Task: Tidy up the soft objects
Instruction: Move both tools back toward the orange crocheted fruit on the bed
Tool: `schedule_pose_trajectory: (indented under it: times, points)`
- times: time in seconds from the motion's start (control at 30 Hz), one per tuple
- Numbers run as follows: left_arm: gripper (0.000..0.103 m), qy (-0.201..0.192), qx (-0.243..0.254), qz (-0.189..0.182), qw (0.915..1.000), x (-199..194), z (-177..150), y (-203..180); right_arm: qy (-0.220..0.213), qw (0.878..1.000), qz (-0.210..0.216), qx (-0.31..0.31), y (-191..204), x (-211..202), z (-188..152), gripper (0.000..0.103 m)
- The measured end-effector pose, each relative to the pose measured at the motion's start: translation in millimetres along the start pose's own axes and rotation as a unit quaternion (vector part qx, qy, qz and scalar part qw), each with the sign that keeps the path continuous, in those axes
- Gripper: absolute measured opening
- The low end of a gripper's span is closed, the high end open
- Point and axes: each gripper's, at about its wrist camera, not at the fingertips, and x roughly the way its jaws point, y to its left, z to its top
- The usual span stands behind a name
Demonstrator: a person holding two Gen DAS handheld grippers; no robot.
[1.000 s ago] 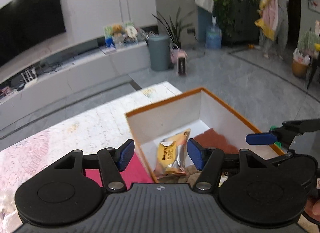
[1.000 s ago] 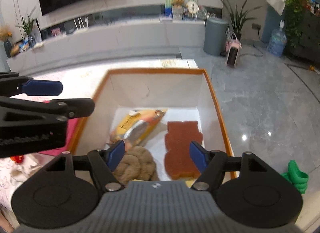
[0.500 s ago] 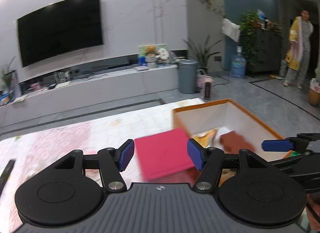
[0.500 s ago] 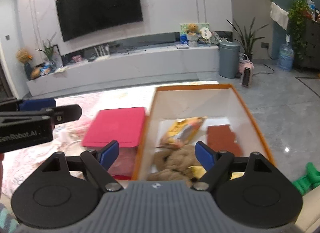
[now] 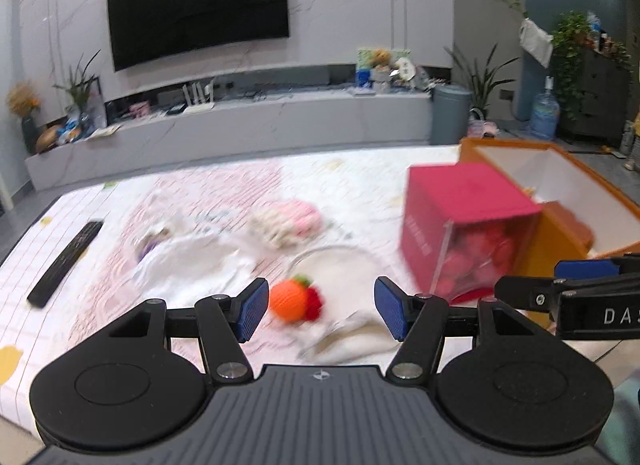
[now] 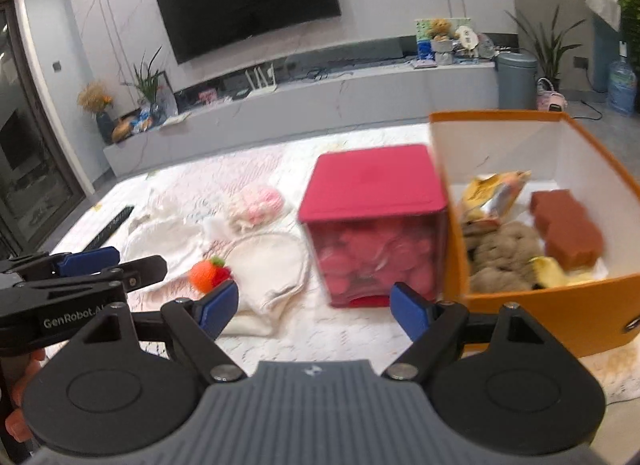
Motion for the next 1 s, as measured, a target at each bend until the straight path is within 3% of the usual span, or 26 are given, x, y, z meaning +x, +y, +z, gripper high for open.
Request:
schedule_pose_trajectory:
  times: [0.27, 0.47, 0.83, 1.0]
  points:
    - [0.072, 0.048, -0.035, 0.002, 0.9982, 14.2, -19.6, 35.7, 0.039, 0.999, -0.006, -0.034, 36.1, 44.2, -13.6, 0.082]
    - [0.066, 0.050, -0.010, 0.005, 0.9987, 23.3, -13.9, 41.3, 0.044, 0.996, -0.011, -0.072, 57.3, 68.9, -13.0, 0.080]
    - [0.066, 0.068, -0.019, -0.037, 0.9968, 58.7, -3.4, 69.3, 0.025, 0.995, 0.003, -0.101, 67.5, 104.5, -3.3, 0.075]
    - [0.067, 0.068, -0.006, -0.056, 0.9961, 70.8, -12.3, 67.7, 0.025, 0.993, 0.004, -0.113, 69.0, 120.2, -13.9, 0.066]
